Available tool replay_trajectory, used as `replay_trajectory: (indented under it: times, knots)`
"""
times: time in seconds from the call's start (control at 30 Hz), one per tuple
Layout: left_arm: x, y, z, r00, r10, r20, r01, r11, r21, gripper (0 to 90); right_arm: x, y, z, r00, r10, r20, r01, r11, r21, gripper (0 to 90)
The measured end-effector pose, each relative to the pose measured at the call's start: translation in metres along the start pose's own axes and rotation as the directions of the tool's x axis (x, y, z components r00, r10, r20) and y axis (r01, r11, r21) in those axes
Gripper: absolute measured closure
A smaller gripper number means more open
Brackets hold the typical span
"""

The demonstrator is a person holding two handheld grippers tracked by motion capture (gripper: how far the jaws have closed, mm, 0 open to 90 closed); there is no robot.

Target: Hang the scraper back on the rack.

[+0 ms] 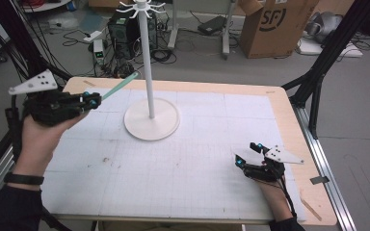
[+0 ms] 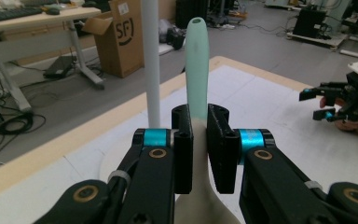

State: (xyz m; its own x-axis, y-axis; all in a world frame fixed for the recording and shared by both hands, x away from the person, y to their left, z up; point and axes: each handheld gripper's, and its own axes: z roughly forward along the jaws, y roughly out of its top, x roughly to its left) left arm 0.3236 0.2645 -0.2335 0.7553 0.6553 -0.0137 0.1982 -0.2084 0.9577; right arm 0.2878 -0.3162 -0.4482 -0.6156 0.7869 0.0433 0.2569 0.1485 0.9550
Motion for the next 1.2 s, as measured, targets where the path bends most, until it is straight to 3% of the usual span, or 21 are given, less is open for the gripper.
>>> replay_trajectory:
  times: [0.3, 0.57, 0.73, 1.03, 1.2]
  knots:
    - [0.006, 0.061, -0.016, 0.9998, 0.011, -0.019, -0.012, 0.9994, -0.031, 81.4, 0.0, 0.0, 0.0, 1.0, -0.002, -0.001, 0.002, 1.0, 0.0, 21.3]
    - [0.005, 0.097, -0.02, 0.9998, 0.013, -0.015, -0.013, 0.9982, -0.059, 81.3, 0.001, 0.0, 0.0, 1.0, -0.003, 0.001, 0.003, 1.0, 0.002, 21.2]
    - [0.001, 0.107, -0.021, 0.9996, 0.024, -0.018, -0.025, 0.9972, -0.071, 81.3, 0.001, 0.0, 0.0, 1.0, 0.0, 0.001, 0.0, 1.0, 0.001, 21.2]
    - [0.001, 0.107, -0.028, 0.9995, 0.029, -0.013, -0.029, 0.9968, -0.074, 81.4, 0.001, 0.0, 0.0, 1.0, -0.005, 0.001, 0.005, 1.0, 0.0, 21.2]
    - [0.002, 0.108, -0.029, 0.9991, 0.03, -0.031, -0.033, 0.9963, -0.08, 81.4, 0.001, 0.0, 0.0, 1.0, 0.0, 0.002, 0.0, 1.0, 0.001, 21.2]
